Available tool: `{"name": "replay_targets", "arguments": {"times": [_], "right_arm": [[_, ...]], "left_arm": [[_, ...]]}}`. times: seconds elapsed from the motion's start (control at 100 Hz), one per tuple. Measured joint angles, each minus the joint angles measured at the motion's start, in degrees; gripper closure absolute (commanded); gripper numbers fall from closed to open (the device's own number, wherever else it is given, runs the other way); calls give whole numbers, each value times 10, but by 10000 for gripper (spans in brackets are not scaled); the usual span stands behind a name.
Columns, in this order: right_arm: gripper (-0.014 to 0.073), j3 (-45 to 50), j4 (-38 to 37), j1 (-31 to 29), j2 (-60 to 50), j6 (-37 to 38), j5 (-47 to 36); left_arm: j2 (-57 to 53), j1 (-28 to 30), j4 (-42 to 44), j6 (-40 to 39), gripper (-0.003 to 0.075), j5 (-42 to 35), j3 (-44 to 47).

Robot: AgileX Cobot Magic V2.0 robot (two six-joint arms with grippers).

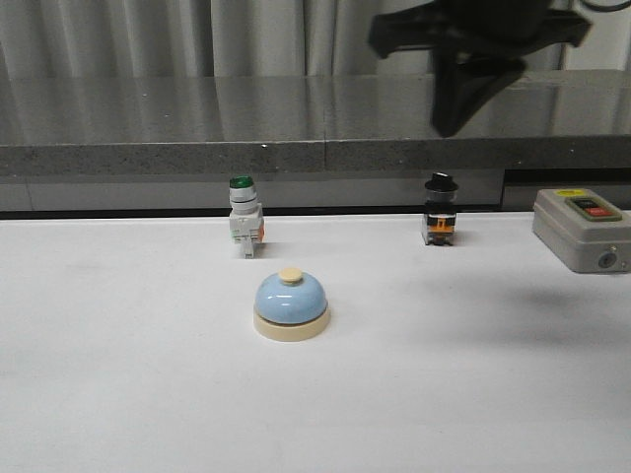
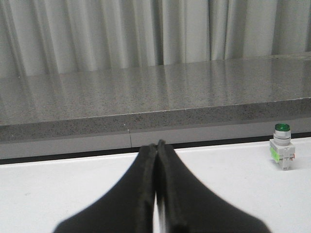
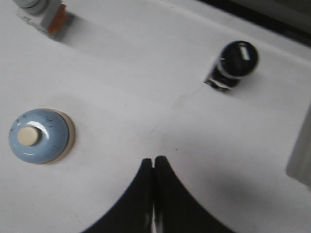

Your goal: Place and press bell with both arms

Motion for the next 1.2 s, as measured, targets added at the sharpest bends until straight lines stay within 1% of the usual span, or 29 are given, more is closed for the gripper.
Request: {"name": "replay_targets", "arguments": {"times": [0.29, 0.6, 0.77, 1.2], "right_arm": [[661, 162, -2, -119, -181, 19, -36], [661, 295, -2, -205, -338, 26, -58], [661, 345, -2, -220, -405, 28, -71], [661, 397, -2, -222, -553, 29, -103]], "left_arm": [[0, 0, 0, 0, 739, 0, 0], [0, 0, 0, 0, 739, 0, 0], [0, 0, 0, 0, 739, 0, 0], [0, 0, 0, 0, 739, 0, 0]]}}
